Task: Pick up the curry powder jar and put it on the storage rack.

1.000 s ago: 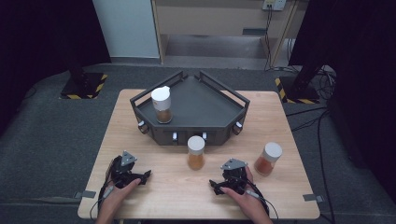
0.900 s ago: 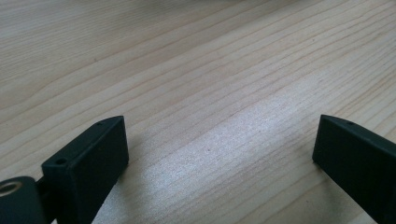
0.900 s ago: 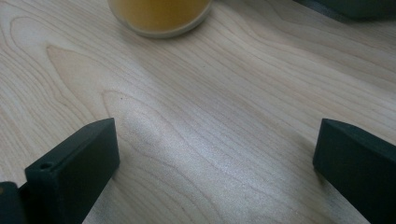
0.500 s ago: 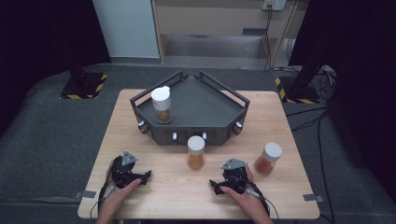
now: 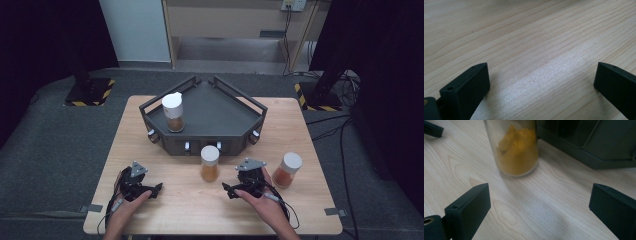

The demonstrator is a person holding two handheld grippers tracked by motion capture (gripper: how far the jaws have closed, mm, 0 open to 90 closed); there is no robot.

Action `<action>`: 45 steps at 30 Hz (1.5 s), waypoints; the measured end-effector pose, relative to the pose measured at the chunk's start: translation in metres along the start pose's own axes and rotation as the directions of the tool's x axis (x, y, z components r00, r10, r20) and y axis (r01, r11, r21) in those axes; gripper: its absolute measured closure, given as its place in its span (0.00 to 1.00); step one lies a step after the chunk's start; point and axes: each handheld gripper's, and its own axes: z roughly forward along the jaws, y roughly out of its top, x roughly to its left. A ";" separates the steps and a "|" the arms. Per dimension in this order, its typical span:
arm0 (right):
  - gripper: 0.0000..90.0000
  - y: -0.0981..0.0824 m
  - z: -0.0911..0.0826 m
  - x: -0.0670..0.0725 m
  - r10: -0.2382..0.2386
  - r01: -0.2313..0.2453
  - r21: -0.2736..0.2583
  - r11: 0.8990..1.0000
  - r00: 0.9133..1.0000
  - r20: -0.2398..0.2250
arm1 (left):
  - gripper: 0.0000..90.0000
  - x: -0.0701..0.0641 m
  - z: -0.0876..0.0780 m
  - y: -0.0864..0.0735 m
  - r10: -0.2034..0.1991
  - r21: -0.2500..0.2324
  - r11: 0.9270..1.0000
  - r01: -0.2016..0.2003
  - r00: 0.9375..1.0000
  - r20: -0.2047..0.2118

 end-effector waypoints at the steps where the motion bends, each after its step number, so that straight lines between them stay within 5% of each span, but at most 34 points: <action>1: 0.04 0.003 0.000 0.001 -0.005 0.005 -0.001 1.000 1.000 0.001 | 0.00 0.000 0.000 0.000 0.000 0.000 1.000 0.000 1.000 0.000; 22: 0.08 0.036 0.010 0.006 -0.005 0.003 -0.033 0.999 0.998 -0.059 | 0.00 -0.002 0.000 0.001 -0.007 0.001 1.000 0.007 1.000 -0.008; 30: 0.12 0.040 0.014 0.004 0.031 -0.036 -0.065 0.997 0.997 -0.075 | 0.00 -0.002 0.000 0.001 -0.007 0.001 1.000 0.007 1.000 -0.008; 45: 0.21 0.048 0.021 0.010 0.028 -0.037 -0.115 0.993 0.997 -0.078 | 0.00 -0.002 0.001 0.001 -0.007 0.001 1.000 0.007 1.000 -0.009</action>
